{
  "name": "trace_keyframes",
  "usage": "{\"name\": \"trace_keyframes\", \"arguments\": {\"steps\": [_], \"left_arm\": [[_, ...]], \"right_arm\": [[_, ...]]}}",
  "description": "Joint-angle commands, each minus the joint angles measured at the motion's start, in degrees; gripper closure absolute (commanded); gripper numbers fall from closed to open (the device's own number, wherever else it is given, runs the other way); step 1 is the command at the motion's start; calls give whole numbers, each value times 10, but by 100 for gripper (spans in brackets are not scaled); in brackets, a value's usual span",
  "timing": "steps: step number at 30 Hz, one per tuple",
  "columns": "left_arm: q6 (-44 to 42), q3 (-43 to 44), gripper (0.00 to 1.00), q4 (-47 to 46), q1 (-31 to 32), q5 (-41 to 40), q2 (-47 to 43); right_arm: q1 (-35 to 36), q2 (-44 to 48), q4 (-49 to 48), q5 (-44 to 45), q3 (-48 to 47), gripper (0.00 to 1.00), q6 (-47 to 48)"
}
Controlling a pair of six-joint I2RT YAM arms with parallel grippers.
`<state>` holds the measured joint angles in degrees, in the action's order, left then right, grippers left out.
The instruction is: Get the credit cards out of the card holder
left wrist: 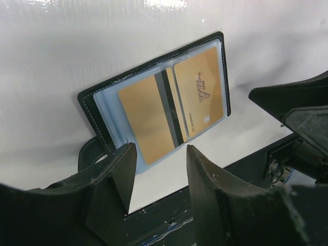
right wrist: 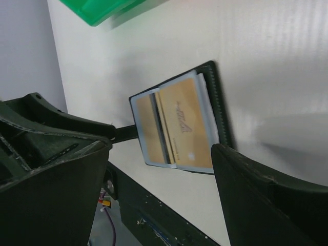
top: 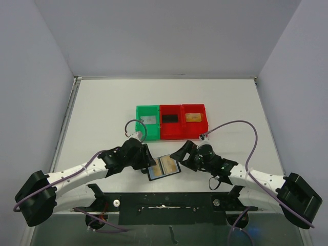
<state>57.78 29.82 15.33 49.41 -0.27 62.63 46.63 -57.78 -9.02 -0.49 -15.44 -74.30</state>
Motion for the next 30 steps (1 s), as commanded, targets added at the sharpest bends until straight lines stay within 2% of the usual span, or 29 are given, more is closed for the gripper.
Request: {"name": "trace_keyframes", "arguments": {"steps": [1, 8, 14, 17, 24, 30], "left_arm": [[8, 1, 57, -43, 1, 7, -7], [18, -18, 57, -55, 2, 7, 0], [18, -24, 58, -66, 2, 13, 14], [17, -28, 59, -74, 2, 19, 22], [15, -29, 67, -77, 1, 24, 38], [7, -25, 71, -75, 1, 25, 58]], "right_arm": [[24, -34, -50, -11, -64, 17, 30], [35, -130, -17, -57, -140, 25, 51], [38, -202, -11, -90, -171, 42, 58], [38, -234, -13, -113, -184, 46, 65], [40, -277, 13, -114, -202, 49, 76], [41, -294, 18, -122, -202, 57, 77]]}}
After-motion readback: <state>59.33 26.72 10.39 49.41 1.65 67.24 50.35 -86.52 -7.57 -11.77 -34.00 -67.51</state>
